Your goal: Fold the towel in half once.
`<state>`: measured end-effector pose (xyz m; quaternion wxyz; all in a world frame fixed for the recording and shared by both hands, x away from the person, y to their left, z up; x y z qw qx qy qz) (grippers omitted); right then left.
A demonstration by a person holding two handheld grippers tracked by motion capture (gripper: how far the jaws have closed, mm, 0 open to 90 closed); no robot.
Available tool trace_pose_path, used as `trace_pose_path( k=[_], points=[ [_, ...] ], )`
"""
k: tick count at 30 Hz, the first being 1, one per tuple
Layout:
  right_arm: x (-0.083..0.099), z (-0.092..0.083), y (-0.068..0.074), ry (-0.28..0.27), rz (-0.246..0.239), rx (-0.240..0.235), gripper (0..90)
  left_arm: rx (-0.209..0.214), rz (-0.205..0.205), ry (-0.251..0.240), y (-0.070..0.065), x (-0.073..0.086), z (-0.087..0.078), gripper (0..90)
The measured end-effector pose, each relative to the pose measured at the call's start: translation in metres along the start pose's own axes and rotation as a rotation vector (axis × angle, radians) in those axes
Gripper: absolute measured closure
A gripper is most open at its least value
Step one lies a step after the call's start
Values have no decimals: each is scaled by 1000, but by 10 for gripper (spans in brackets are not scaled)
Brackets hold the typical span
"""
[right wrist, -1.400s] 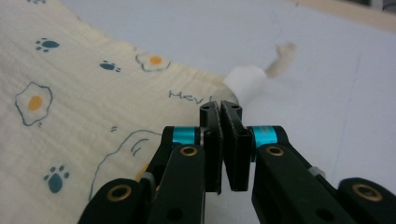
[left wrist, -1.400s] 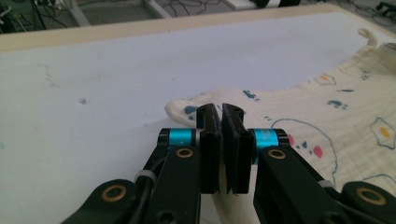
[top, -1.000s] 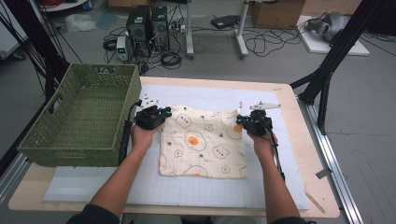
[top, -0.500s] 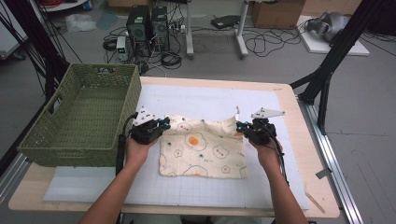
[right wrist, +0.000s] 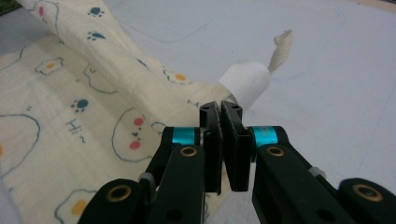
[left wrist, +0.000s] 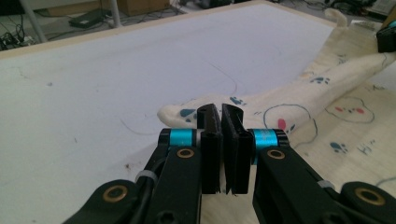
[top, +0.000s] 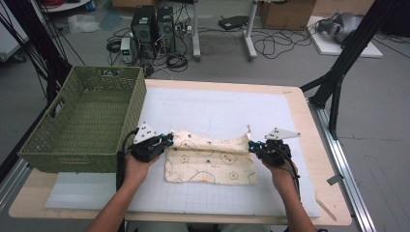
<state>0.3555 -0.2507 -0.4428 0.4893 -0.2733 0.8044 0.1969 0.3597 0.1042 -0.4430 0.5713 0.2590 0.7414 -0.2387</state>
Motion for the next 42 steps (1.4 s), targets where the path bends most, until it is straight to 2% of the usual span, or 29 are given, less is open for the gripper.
trace_pose_path(
  k=[2,6,10,11,12,14,15,18,22,27,29,31,33,35,39,42],
  points=[
    [6,-2,0,6,11,-4,871,7,3,2,-3,3,-2,856],
    [16,-5,1,17,17,-9,871,30,13,37,-11,15,-7,854],
    [21,-5,2,26,19,-14,867,33,-22,58,-8,23,-8,829],
    [22,-5,2,27,19,-15,863,36,-40,65,-7,23,-8,790],
    [23,-4,3,27,17,-17,852,30,-60,68,-5,22,-7,714],
    [23,-5,4,28,16,-17,815,3,-131,38,1,17,-7,523],
    [23,-6,4,23,15,-13,796,-3,-153,26,4,13,-6,472],
    [23,-8,3,19,30,-13,735,-24,-138,42,11,3,0,425],
    [22,-10,1,0,54,-14,670,-60,-151,86,22,3,15,408],
    [17,-16,-2,-34,78,-2,621,-55,-161,142,23,12,33,450],
    [16,-16,-5,-43,87,8,591,-53,-169,151,24,15,37,507],
    [15,-16,-7,-45,98,14,556,-34,-172,156,22,17,39,594],
    [14,-14,-9,-44,110,36,491,-4,-141,144,19,16,39,713],
    [12,-10,-12,-32,103,39,464,6,-114,126,18,13,37,826],
    [6,3,-19,-8,110,65,414,9,-113,90,18,7,32,856],
    [0,14,-22,7,125,77,402,19,-107,91,18,6,29,862]
  ],
)
Point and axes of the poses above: each handheld gripper's, and its own axes: z roughly forward along the jaws, x roughly out of its underside, y roughly to its left, the point moved 5 cm from there along z, roughly forward along the jaws, and after that the axes turned 9 degrees about -y, right-handed, at the moved point
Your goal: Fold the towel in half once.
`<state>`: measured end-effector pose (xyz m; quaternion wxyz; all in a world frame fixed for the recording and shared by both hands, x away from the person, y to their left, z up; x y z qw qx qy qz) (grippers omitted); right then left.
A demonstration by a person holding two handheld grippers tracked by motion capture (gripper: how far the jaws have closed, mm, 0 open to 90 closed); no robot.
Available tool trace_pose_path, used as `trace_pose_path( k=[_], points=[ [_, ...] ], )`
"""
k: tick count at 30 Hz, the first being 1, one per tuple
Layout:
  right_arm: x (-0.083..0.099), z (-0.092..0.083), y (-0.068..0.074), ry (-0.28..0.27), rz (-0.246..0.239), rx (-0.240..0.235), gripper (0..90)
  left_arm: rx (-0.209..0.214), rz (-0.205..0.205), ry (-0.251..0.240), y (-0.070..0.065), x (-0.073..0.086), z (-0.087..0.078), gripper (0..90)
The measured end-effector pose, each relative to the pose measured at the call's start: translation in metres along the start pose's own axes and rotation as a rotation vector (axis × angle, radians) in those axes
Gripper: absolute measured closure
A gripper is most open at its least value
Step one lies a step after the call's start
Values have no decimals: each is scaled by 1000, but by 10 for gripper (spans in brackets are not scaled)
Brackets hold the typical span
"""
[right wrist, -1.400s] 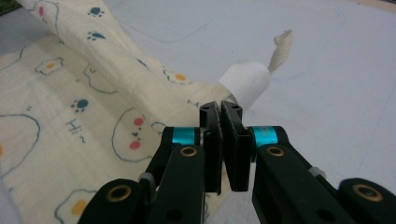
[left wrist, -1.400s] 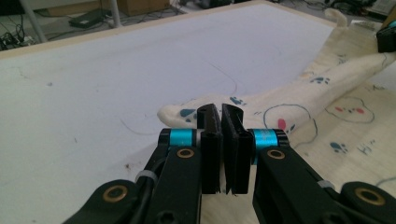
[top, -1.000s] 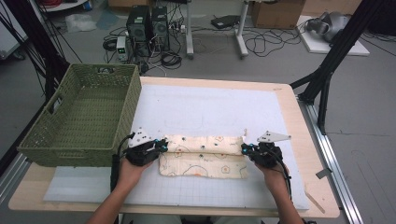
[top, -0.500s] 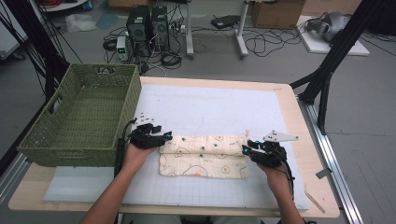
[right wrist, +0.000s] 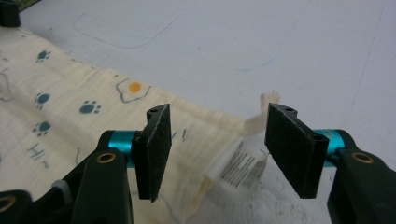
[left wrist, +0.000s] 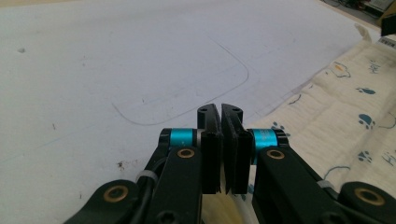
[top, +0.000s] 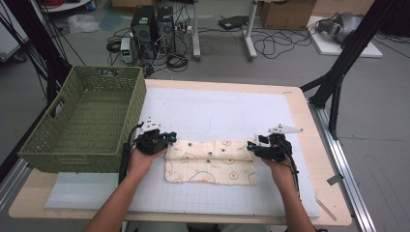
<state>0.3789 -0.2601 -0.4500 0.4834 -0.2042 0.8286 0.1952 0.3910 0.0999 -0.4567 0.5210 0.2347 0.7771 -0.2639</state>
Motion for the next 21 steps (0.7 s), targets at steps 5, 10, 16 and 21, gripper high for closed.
trace_pose_path(
  k=[5,10,16,21],
  points=[
    [-4,21,1,66,0,12,388,10,4,-14,-2,-2,-3,866],
    [2,32,-2,138,8,0,615,28,2,-44,-7,-6,-10,867],
    [-5,19,5,85,-61,-34,860,48,0,-85,-14,-14,-19,867],
    [-13,1,10,11,-82,-48,867,60,8,-112,-20,-17,-30,866]
  ],
)
Point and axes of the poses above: each handheld gripper's, and its own axes: z roughly forward along the jaws, x roughly out of its underside, y roughly to its left, the point moved 5 cm from there along z, roughly forward along the jaws, and after that the axes turned 9 degrees about -y, right-handed, at the moved point
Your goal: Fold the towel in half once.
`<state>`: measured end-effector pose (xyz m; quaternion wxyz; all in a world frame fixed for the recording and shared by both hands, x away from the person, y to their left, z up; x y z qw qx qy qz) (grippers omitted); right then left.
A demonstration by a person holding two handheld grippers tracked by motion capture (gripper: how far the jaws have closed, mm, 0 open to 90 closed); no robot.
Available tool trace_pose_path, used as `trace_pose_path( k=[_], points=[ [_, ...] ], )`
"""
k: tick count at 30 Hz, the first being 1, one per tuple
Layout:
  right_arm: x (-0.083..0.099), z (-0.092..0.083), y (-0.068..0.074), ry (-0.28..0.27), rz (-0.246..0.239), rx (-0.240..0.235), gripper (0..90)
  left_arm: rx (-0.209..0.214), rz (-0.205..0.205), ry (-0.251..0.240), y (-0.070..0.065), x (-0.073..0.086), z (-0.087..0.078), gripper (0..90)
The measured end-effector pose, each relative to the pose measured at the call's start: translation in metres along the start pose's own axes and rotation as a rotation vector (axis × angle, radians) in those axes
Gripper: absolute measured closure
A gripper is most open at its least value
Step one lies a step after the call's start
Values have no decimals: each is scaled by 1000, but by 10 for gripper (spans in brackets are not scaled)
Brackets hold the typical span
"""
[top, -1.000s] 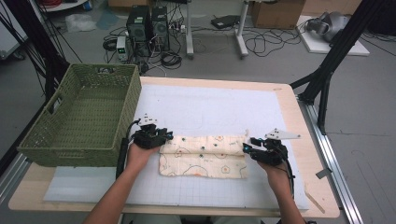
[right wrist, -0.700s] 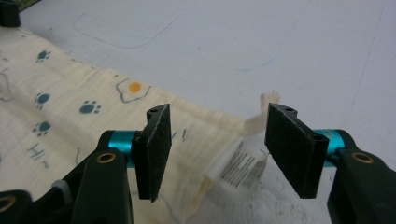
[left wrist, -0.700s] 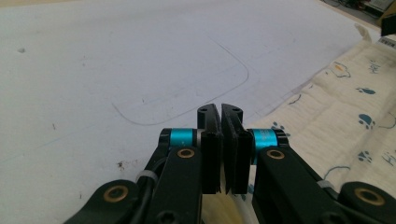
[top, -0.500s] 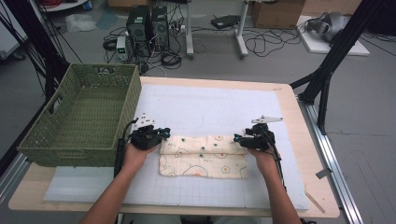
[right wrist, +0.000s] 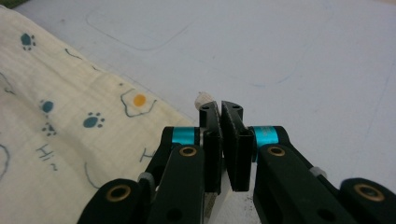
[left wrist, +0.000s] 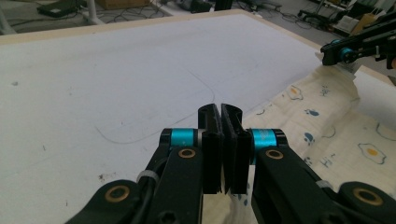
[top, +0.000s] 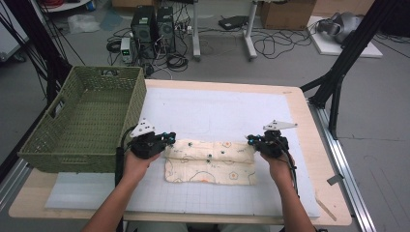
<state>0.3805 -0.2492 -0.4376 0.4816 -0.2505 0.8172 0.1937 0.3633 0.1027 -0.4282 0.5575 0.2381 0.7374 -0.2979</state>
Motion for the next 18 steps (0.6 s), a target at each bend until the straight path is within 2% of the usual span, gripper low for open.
trace_pose_path(
  k=[2,4,6,11,18],
  points=[
    [-4,-11,3,-50,7,-7,868,6,-2,0,-3,2,-5,866],
    [-6,-21,5,-78,10,-18,868,10,-10,-1,-5,5,-9,864],
    [-3,-29,8,-83,9,-38,867,5,14,16,-7,9,-13,864],
    [10,-48,14,-104,9,-56,867,22,-2,22,-13,18,-23,863],
    [33,-59,23,-84,8,-87,868,69,-23,44,-22,24,-32,832]
  ],
)
Point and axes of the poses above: each handheld gripper's, and its own axes: z roughly forward along the jaws, x roughly out of its underside, y roughly to its left, the point moved 5 cm from there along z, roughly forward along the jaws, and after that the axes turned 9 degrees about -y, right-handed, at the moved point
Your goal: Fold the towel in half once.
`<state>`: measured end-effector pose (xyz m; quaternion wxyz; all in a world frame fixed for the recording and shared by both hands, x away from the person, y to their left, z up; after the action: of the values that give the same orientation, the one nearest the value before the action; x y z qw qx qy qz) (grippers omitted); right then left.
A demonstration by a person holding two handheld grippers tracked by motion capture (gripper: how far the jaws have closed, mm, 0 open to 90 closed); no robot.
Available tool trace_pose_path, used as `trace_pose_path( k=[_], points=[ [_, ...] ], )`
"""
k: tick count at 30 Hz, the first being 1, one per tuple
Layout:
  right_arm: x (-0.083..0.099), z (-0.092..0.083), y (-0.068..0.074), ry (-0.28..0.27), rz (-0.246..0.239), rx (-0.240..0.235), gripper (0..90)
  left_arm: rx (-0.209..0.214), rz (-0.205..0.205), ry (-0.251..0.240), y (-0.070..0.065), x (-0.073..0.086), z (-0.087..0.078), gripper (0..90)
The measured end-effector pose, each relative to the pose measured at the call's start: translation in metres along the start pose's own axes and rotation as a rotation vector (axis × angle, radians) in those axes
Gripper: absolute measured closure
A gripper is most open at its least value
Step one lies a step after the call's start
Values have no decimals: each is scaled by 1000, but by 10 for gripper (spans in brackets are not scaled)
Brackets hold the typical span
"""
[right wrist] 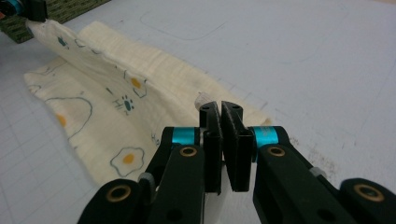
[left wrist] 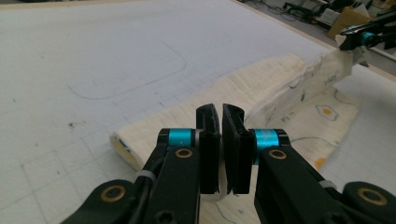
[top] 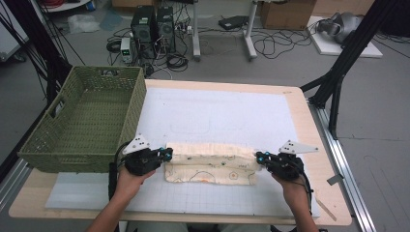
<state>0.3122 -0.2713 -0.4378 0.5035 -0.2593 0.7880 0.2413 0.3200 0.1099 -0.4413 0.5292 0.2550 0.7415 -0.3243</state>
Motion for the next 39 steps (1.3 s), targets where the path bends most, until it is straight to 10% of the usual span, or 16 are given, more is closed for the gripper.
trace_pose_path(
  k=[6,15,25,35,39],
  points=[
    [11,-12,2,23,-15,18,867,8,-55,-55,3,-6,-7,574],
    [12,-23,4,16,-17,56,650,-93,-60,16,15,6,-3,547],
    [2,-29,0,-51,-6,114,616,-116,-46,108,15,19,4,551],
    [40,18,18,160,-50,9,653,-106,79,236,9,33,9,888],
    [40,17,20,175,-95,7,878,-135,115,242,10,32,7,898]
  ],
)
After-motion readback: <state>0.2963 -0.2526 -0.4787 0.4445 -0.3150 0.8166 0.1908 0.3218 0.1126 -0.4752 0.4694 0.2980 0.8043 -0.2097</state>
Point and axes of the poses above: each handheld gripper's, and its own axes: z roughly forward along the jaws, x roughly out of its underside, y roughly to its left, the point moved 5 cm from there along z, roughly forward along the jaws, and after that the axes turned 9 degrees about -y, right-handed, at the moved point
